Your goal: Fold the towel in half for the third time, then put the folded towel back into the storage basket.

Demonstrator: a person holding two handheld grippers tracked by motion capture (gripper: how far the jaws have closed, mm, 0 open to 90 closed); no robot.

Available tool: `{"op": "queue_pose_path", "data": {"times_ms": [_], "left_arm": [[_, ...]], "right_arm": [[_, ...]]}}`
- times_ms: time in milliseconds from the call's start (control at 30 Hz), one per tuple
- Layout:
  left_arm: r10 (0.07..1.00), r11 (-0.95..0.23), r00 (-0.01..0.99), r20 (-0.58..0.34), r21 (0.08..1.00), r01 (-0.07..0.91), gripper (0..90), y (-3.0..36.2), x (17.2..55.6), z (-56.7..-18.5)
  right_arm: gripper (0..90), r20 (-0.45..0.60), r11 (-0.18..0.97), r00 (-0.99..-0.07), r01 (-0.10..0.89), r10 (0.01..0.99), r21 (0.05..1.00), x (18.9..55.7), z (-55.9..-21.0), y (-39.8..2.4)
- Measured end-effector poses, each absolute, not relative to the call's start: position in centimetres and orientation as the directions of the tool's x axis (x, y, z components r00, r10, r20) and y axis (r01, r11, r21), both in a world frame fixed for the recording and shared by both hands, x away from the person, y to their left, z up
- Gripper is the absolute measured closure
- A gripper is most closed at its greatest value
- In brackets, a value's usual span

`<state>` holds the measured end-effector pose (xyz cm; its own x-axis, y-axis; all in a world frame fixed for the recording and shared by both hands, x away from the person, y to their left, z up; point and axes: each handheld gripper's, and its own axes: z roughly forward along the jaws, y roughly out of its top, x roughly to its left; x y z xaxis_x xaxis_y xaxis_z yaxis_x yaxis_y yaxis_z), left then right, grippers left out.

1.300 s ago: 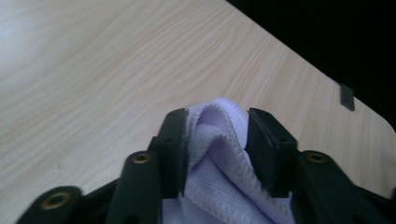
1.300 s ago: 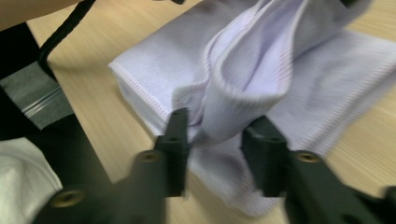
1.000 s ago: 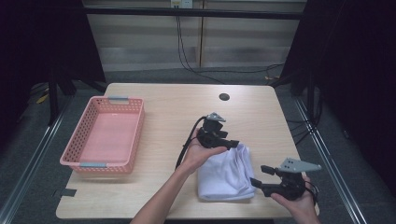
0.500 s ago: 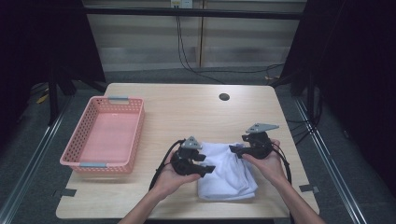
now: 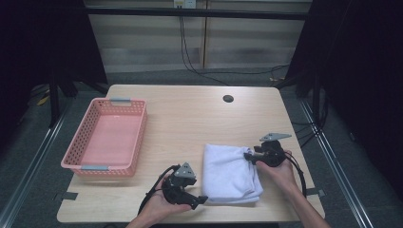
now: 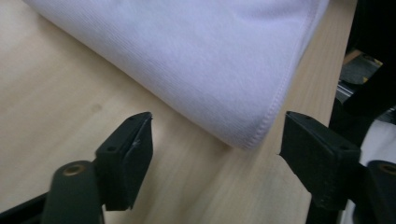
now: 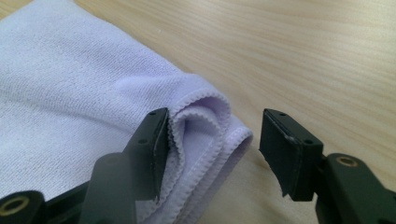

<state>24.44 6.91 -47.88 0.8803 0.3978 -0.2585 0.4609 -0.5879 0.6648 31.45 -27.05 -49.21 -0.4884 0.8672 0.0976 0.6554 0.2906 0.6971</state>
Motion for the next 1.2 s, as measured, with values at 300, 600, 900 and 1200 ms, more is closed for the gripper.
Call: {"op": "queue_pose_path", "data": {"times_ms": [300, 600, 900, 1200], "left_arm": [[0.372, -0.611, 0.883, -0.287, 0.64, 0.466, 29.3, 6.0, 24.4, -49.3], [0.376, -0.625, 0.897, -0.232, 0.651, 0.43, 24.7, 4.7, 24.4, -49.4], [0.392, -0.598, 0.895, -0.212, 0.681, 0.423, 37.3, 4.6, 24.6, -49.6], [0.383, -0.621, 0.9, -0.209, 0.663, 0.418, 61.0, 4.4, 24.6, -49.4]], "right_arm": [[24.7, 0.156, 0.27, -0.523, 0.645, 0.838, 0.715, 32.5, -49.0, -27.2], [21.4, 0.177, 0.298, -0.554, 0.659, 0.813, 0.691, 32.9, -49.9, -26.5], [25.1, 0.216, 0.324, -0.586, 0.676, 0.781, 0.662, 32.8, -50.1, -26.4], [51.3, 0.257, 0.351, -0.618, 0.687, 0.743, 0.637, 32.5, -49.7, -26.0]]}}
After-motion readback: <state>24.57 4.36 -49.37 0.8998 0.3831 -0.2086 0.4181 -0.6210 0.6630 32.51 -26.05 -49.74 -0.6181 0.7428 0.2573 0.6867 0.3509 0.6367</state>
